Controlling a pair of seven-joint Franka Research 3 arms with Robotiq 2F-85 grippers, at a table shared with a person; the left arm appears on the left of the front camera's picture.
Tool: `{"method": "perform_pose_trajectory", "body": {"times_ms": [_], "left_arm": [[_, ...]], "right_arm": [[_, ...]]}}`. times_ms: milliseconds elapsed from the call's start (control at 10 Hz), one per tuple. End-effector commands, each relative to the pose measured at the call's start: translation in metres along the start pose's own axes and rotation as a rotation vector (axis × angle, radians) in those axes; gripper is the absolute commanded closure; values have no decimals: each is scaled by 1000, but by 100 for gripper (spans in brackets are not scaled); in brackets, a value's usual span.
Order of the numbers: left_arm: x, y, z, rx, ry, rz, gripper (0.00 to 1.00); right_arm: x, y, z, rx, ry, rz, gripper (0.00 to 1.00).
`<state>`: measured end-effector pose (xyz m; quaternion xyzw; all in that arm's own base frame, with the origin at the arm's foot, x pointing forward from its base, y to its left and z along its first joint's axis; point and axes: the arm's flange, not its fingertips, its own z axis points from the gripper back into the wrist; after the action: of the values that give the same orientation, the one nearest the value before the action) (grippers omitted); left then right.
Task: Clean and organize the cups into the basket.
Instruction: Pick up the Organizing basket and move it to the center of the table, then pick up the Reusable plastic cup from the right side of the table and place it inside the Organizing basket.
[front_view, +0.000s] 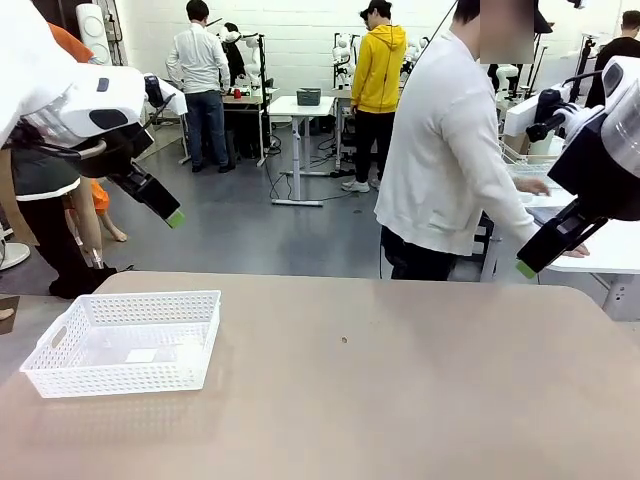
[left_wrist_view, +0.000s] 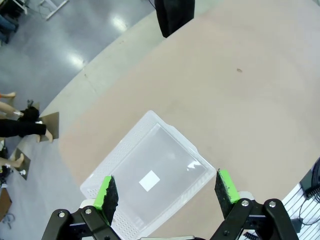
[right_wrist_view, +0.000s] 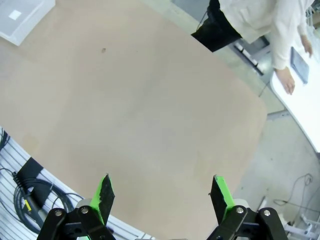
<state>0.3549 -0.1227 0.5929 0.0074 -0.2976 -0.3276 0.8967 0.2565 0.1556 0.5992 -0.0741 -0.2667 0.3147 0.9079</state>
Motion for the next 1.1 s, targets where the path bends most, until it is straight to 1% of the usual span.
{"method": "perform_pose_trajectory", "body": {"times_ms": [0,100,200,300,400,500,600,700,800,900,1000], "left_arm": [[1,1,5,15,-14,-4,0],[-10,26,-8,-325,-47,210,0],[-22,50,-16,-644,-90,357,0],[-34,69,-21,-903,-161,443,0],[-45,85,-24,-1045,-212,514,0],[-61,107,-31,-1133,-236,639,0],[-84,129,-39,-1165,-258,761,0],[-113,153,-50,-1181,-249,882,0],[-138,170,-60,-1198,-215,967,0],[-163,183,-66,-1172,-198,1033,0],[-180,191,-70,-1160,-194,1079,0]], "right_arm": [[0,0,2,-1,-2,0,0],[-4,-45,-13,410,-67,-140,0],[-12,-81,-31,685,-116,-231,0],[-25,-116,-47,880,-154,-358,0],[-38,-142,-60,1007,-216,-462,0],[-55,-163,-74,1133,-249,-569,0],[-74,-181,-91,1238,-220,-681,0],[-99,-204,-107,1318,-234,-788,0],[-121,-221,-120,1362,-238,-867,0],[-144,-234,-131,1417,-259,-944,0],[-167,-246,-139,1417,-262,-1018,0]]}}
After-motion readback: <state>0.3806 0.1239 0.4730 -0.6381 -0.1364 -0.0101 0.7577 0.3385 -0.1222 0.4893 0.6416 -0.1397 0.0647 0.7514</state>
